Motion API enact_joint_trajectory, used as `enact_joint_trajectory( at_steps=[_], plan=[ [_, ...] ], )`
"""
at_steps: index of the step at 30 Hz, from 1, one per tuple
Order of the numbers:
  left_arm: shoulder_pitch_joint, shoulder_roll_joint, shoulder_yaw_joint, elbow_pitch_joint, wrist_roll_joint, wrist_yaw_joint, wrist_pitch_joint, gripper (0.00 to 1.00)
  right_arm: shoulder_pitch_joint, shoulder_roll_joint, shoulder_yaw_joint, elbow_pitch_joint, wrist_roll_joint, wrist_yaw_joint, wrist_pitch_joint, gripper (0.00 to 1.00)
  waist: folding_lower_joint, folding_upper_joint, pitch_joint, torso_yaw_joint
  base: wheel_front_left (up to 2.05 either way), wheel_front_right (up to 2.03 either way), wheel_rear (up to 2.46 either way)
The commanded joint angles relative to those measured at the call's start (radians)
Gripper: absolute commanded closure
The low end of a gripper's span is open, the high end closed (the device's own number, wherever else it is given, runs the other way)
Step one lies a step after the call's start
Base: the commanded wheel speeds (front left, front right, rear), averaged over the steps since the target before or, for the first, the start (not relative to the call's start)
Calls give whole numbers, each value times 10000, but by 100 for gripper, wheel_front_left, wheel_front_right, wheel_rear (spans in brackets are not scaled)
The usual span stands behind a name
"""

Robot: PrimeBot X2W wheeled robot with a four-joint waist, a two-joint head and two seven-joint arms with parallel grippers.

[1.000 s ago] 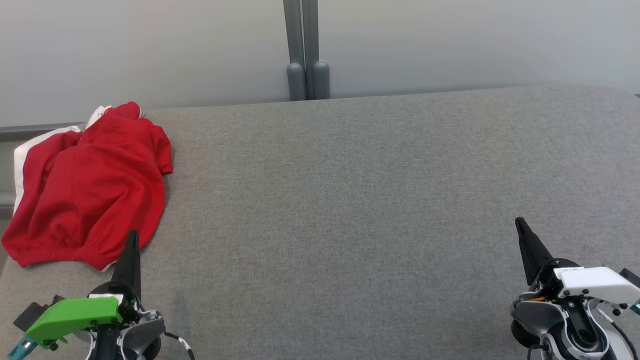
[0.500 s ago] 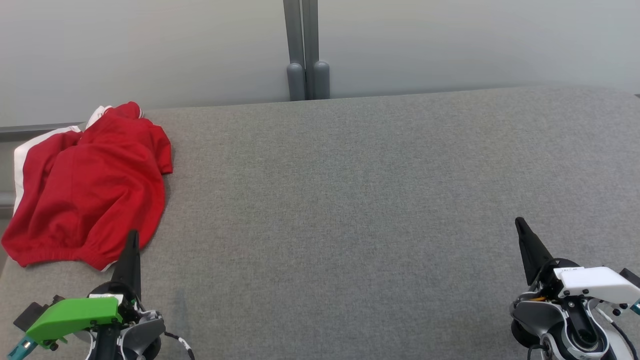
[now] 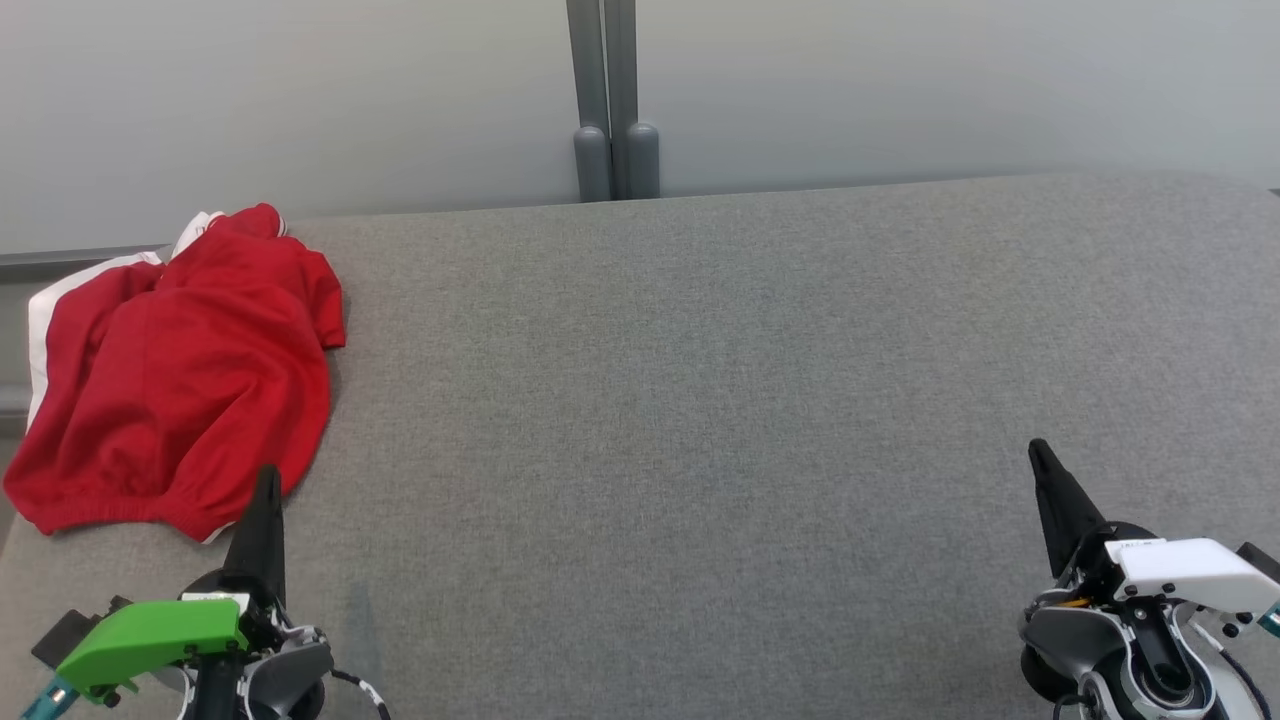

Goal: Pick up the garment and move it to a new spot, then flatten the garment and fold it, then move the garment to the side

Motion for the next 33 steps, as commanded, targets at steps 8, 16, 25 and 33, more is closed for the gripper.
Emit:
enact_joint_trajectory(
  at_steps=[8, 16, 25, 33],
  plan=[
    [339, -61, -218, 151, 109, 55, -227, 0, 288, 82, 224, 224, -65, -1, -228, 0, 0, 0, -16, -3, 0, 0, 0],
    [520, -48, -513, -234, 474, 159, -616, 0, 376, 69, 494, 126, -273, -1, -617, 0, 0, 0, -49, -6, 0, 0, 0],
    [589, -35, -776, -727, 1497, 407, -1006, 0, 402, 56, 651, -71, -1076, 0, -1012, 0, 0, 0, -85, -13, 0, 0, 0],
    [607, -24, -973, -1179, 2392, 657, -1338, 0, 482, 45, 746, -528, -2319, 1, -1341, 0, 0, 0, -108, -22, 0, 0, 0]
  ],
)
